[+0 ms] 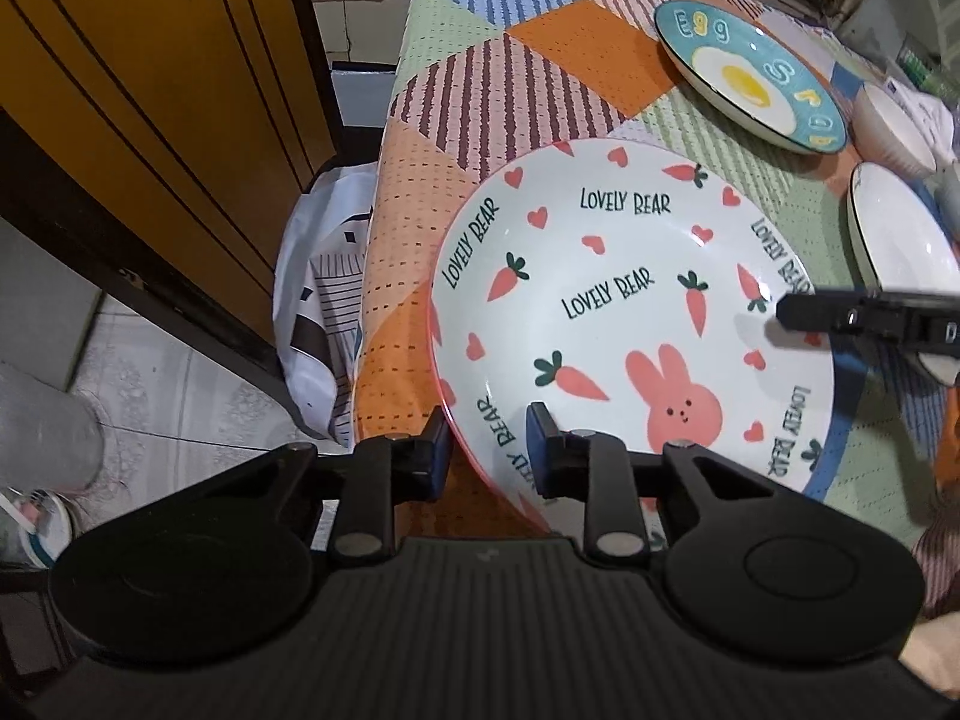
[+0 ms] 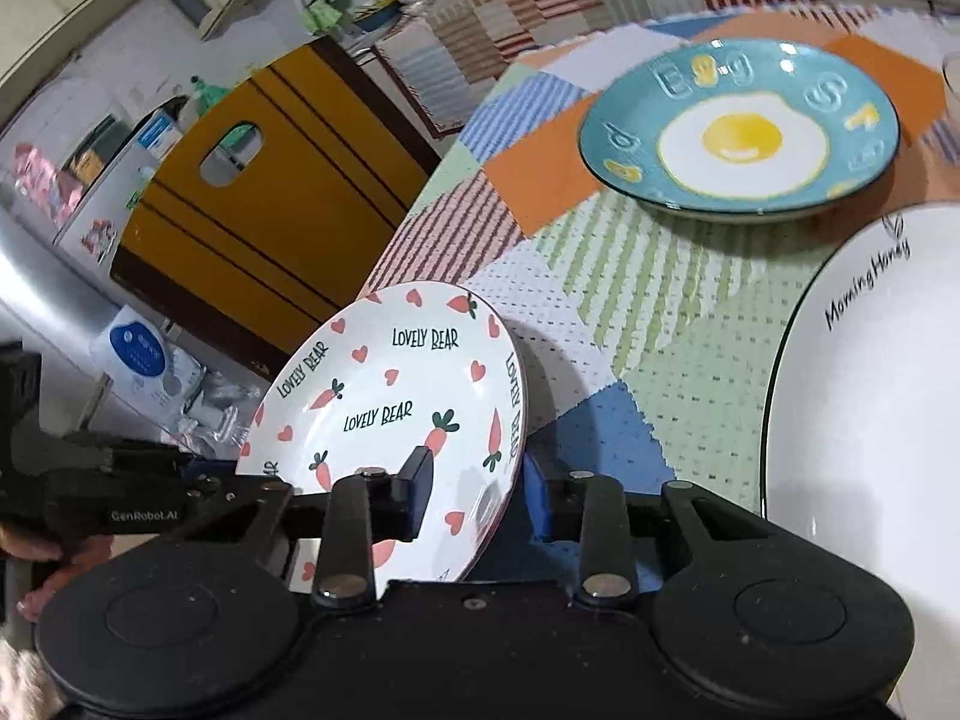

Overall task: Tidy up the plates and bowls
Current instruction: 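Carry the pink-bunny plate over the white plate and lower it on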

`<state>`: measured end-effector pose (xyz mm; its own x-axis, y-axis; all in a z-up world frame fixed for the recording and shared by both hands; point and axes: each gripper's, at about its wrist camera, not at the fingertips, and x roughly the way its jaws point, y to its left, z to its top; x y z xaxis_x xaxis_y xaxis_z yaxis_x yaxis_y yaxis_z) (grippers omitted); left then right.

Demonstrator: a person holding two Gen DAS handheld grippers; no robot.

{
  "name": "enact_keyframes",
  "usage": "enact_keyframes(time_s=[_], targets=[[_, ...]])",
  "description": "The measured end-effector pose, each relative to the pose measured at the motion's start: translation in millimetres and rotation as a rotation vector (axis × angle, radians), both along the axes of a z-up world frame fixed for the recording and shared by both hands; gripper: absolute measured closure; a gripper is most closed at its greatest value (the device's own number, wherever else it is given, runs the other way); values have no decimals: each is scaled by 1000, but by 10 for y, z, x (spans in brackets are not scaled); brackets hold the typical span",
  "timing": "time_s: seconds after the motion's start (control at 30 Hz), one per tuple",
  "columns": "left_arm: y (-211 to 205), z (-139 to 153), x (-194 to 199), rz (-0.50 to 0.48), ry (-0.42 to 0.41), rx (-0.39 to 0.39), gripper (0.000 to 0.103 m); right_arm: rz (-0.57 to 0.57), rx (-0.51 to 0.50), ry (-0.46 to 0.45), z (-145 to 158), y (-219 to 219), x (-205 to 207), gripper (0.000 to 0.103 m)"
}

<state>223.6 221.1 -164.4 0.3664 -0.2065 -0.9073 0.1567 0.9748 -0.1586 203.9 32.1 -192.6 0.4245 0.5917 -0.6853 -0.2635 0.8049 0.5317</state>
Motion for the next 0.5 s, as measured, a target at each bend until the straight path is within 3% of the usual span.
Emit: enact_keyframes(time_s=[0.2, 0.27, 0.5], targets=[[74, -54, 53, 54, 7, -62, 78, 1, -7, 75, -153, 80, 5, 81], [55, -52, 55, 57, 9, -55, 78, 3, -33, 37, -138, 106, -46, 85], [76, 13, 63, 63, 60, -125, 77, 63, -55, 23, -73, 44, -49, 85]])
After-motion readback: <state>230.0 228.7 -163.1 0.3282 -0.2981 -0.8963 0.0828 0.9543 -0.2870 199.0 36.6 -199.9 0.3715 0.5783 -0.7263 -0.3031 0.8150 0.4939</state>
